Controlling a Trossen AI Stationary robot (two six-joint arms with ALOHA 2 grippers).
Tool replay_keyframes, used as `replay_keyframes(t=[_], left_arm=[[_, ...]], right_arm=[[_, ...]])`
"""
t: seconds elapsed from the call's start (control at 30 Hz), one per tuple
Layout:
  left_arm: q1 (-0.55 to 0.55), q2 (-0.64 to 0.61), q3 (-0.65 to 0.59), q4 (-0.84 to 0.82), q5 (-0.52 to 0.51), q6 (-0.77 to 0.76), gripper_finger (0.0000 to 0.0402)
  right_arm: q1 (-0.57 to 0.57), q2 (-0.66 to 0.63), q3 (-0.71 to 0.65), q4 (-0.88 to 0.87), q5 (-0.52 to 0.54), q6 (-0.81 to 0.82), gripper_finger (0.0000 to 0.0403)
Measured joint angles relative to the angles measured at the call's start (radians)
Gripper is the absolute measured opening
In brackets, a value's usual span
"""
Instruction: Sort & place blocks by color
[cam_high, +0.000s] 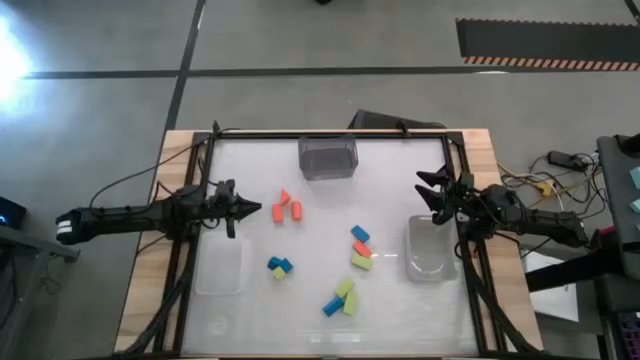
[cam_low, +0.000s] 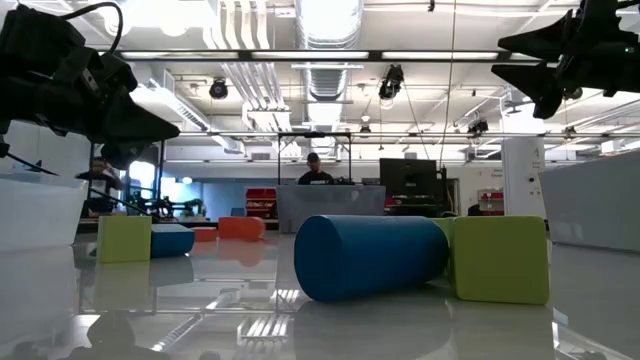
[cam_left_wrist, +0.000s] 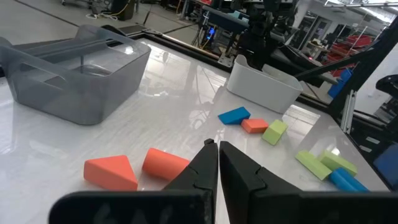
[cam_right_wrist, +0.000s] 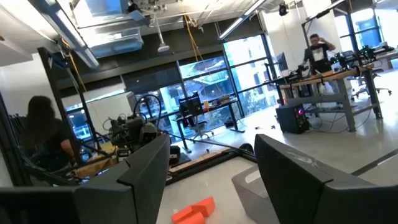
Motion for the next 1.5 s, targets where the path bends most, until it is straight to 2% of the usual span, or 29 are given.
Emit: replay_keyframes(t=[0.77,1.13,1.2,1.33,1.5], left_arm=[[0.000,0.000,0.000,0.000,0.000,0.000,0.0000],[0.000,0.000,0.000,0.010,0.000,-0.001,0.0000],[0.000,0.000,0.000,0.072,0.000,-0.048,0.0000],[-0.001,0.000,0.000,0.303,-0.008,-0.353,0.0000],[-0.001,0.000,0.000,0.538,-0.018,-0.367,0.0000]], right_arm=[[0.000,0.000,0.000,0.000,-0.001,0.007,0.0226],[0.000,0.000,0.000,0.009,0.002,0.385,0.0226],[0.000,0.000,0.000,0.012,0.003,0.410,0.0226],[0.000,0.000,0.000,0.068,0.003,0.398,0.0226],[0.000,0.000,0.000,0.111,0.045,0.383,0.0226]])
